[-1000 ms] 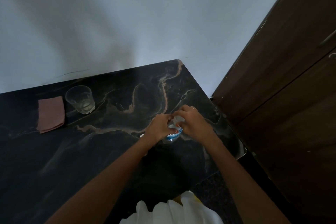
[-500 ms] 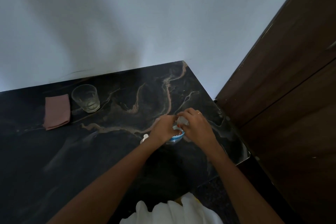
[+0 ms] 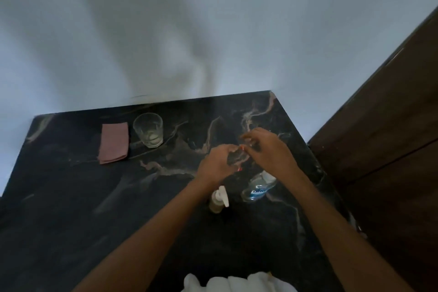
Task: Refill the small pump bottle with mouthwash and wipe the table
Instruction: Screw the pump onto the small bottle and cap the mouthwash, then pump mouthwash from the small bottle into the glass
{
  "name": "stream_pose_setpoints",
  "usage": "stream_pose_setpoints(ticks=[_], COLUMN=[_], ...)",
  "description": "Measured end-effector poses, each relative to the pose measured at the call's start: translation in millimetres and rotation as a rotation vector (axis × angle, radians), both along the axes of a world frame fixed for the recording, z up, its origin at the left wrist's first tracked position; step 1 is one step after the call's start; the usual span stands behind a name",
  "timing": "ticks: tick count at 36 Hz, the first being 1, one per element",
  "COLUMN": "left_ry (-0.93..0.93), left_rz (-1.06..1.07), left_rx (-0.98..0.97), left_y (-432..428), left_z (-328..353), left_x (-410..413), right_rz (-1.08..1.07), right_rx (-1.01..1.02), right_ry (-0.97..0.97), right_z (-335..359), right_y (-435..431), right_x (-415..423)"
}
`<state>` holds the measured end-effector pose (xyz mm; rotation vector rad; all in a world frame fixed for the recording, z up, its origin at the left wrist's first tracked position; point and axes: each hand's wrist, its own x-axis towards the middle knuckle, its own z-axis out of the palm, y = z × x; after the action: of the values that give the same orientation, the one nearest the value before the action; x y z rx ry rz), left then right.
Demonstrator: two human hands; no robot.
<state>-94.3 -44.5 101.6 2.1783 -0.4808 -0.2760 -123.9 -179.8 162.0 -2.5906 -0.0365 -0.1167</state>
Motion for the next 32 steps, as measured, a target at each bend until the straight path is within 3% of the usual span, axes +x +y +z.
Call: stream_pose_setpoints(ticks=[9, 20, 27, 32], left_ry=[-0.049, 0.022, 0.043, 0.116], left_rz=[0.258, 0.536, 0.568, 0.464], left_rx=[0.034, -0.134, -0.140, -0.139], left_y=[79, 166, 188, 194], left_z=[-12, -36, -61, -78], left_x=[37, 77, 106, 126], right_rz=[0.177, 0.231, 0.260, 0.260], right_rx=[0.002, 0.242, 0.370, 0.413], right_ry=[0.116, 0.324, 0.318, 0.331], right_z=[-34, -90, -119, -128], right_y=[67, 136, 157, 171], right_x=[79, 147, 168, 177])
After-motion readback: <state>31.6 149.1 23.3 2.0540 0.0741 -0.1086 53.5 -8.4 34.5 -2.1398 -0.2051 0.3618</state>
